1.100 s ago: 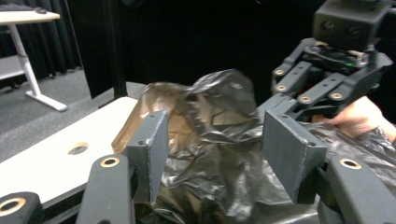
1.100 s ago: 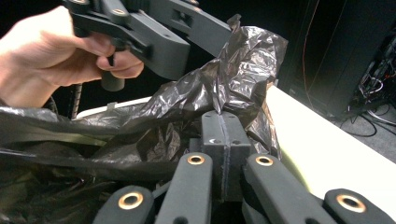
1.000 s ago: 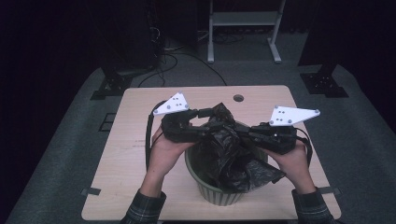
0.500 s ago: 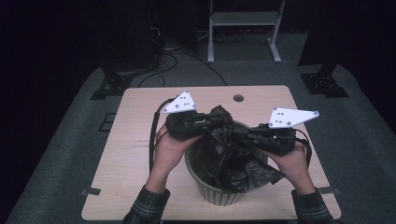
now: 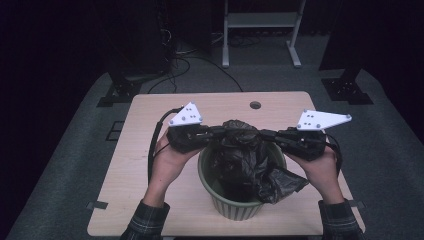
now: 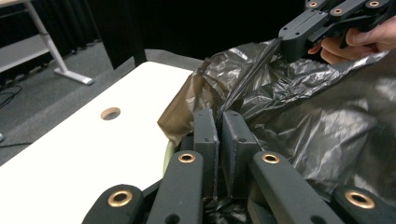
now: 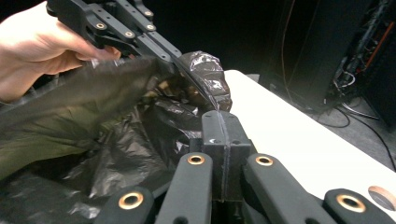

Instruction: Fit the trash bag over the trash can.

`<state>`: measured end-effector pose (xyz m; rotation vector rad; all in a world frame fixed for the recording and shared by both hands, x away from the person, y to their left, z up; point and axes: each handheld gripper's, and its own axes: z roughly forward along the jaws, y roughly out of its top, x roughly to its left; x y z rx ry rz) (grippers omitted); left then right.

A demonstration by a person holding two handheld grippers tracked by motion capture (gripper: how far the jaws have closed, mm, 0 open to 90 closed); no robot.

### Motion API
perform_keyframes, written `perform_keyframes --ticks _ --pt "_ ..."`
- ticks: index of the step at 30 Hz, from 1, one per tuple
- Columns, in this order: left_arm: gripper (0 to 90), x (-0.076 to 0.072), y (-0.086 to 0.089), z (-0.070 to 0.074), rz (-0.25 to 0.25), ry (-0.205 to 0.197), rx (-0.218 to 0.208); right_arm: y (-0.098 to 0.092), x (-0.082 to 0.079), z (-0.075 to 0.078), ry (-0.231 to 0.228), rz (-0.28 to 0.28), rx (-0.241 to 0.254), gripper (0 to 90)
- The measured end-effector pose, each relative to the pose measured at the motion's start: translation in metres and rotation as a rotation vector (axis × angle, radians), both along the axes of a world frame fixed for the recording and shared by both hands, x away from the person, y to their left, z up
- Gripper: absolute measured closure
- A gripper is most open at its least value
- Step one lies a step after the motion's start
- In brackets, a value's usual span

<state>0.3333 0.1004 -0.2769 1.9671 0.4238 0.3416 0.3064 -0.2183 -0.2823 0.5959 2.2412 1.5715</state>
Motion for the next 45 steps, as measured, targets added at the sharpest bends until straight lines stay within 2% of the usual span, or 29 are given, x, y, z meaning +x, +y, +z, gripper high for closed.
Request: perform_keyframes --ticks 5,7,8,10,13,16,18,21,23,26,32,34,36,39,40,45 --pt "89.4 0.009 0.005 -0.001 0.016 -0.001 0.01 0.007 0.014 0.001 0.0 -0.014 -0.008 90.0" --pt "89.1 0.011 0.009 -0.001 0.024 -0.014 0.007 0.009 0.018 0.002 -0.001 -0.019 -0.015 90.0" --pt "85.1 0.011 0.012 -0.001 0.048 -0.028 0.006 0.011 0.021 0.002 -0.002 -0.022 -0.02 90.0" --pt "79.9 0.013 0.018 -0.003 0.075 -0.027 -0.001 0.013 0.023 0.002 -0.004 -0.031 -0.027 90.0" --pt "80.1 0.017 0.03 -0.006 0.122 -0.028 0.0 0.011 0.026 0.001 0.001 -0.061 -0.04 90.0" --pt "79.0 0.015 0.039 -0.005 0.137 -0.025 -0.029 0.005 0.029 -0.001 0.01 -0.076 -0.026 90.0" --pt "71.4 0.009 0.04 0.002 0.095 -0.029 -0.094 0.003 0.03 -0.002 0.013 -0.079 -0.023 90.0" --pt "61.6 -0.003 0.033 0.014 0.031 -0.057 -0.127 0.005 0.03 -0.001 0.012 -0.077 -0.026 90.0" --pt "55.3 -0.011 0.026 0.023 -0.008 -0.091 -0.131 0.006 0.031 -0.002 0.015 -0.076 -0.032 90.0" --pt "51.6 -0.019 0.015 0.031 -0.042 -0.111 -0.122 0.006 0.032 -0.003 0.022 -0.076 -0.033 90.0" --pt "49.1 -0.013 -0.004 0.027 -0.07 -0.113 -0.096 0.006 0.03 -0.003 0.024 -0.067 -0.027 90.0" --pt "50.1 -0.008 -0.011 0.022 -0.07 -0.11 -0.084 0.006 0.03 -0.003 0.027 -0.061 -0.021 90.0" --pt "58.6 -0.004 -0.015 0.019 -0.07 -0.103 -0.064 0.006 0.029 -0.003 0.025 -0.056 -0.02 90.0" --pt "85.0 -0.001 -0.017 0.014 -0.064 -0.089 -0.03 0.005 0.028 -0.004 0.024 -0.055 -0.019 90.0" --pt "89.5 -0.001 -0.015 0.013 -0.062 -0.085 -0.031 0.003 0.027 -0.004 0.023 -0.057 -0.02 90.0" --pt "89.6 0.001 0.011 0.01 -0.027 -0.071 -0.074 -0.01 0.028 -0.004 0.027 -0.082 -0.006 90.0"
